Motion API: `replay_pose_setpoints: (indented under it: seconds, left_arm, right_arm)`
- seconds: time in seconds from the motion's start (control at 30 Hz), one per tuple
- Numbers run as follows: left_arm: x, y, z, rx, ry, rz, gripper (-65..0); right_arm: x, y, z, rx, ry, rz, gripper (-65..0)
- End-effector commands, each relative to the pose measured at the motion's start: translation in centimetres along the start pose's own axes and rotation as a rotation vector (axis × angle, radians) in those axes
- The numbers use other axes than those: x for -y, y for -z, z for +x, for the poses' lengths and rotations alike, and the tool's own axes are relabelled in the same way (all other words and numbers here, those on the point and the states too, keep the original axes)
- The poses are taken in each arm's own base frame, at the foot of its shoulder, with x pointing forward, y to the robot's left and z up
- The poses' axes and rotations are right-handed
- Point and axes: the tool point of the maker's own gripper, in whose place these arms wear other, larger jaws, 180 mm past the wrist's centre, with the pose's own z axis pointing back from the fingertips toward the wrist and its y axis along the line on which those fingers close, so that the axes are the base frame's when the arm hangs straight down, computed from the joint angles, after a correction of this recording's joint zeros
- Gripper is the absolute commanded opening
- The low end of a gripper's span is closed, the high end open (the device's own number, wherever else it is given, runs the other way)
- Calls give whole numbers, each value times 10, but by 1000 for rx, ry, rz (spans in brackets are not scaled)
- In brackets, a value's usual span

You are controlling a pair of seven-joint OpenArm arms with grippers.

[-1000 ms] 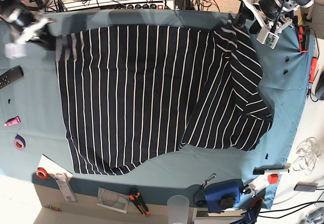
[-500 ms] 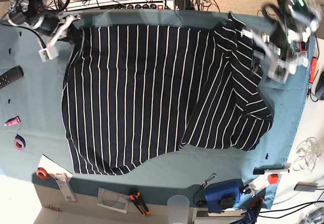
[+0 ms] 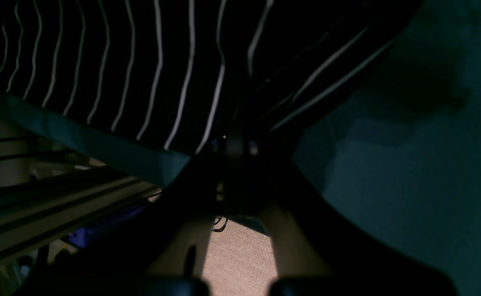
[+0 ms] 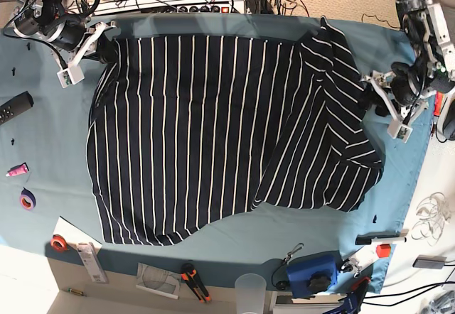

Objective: Layout the t-shirt on the table in an organized manner, then fold the t-shirt properly
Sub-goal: 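Grasp the shirt's bunched corner with the left gripper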

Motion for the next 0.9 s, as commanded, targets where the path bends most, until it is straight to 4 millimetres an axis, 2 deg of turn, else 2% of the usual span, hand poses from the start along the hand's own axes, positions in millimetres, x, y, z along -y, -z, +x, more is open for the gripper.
replay_pose_setpoints:
  seconds: [0.0,0.17,0.33,0.4,0.5,0.63,0.77,0.87]
  left_arm:
    - [-5,-4,9,28,8,7,-350]
    - [-5,2,-13,-52,-25,-19,-350]
    - [7,7,-15,-31,-71,-100,-359]
    - [9,8,-18,-49,-76,-112,-389]
    - [12,7,-20,-57,-81,-126,-470]
    - [10,7,-17,-47,-101,-118,-650]
    - [3,3,-13,-45,-174,-81,-650]
    - [2,-9,-1,-7,-197,-101,-650]
  right_arm:
    - [0,-4,11,38,-25,2,-650]
    - [0,-4,11,40,-25,2,-650]
    - [0,-4,12,47,-25,2,-650]
    - [0,-4,12,48,-25,2,-650]
    - [0,-4,14,56,-25,2,-650]
    - [0,-4,16,66,-25,3,-650]
    - [0,-4,16,66,-25,3,-650]
    - [0,-4,16,66,-25,2,-650]
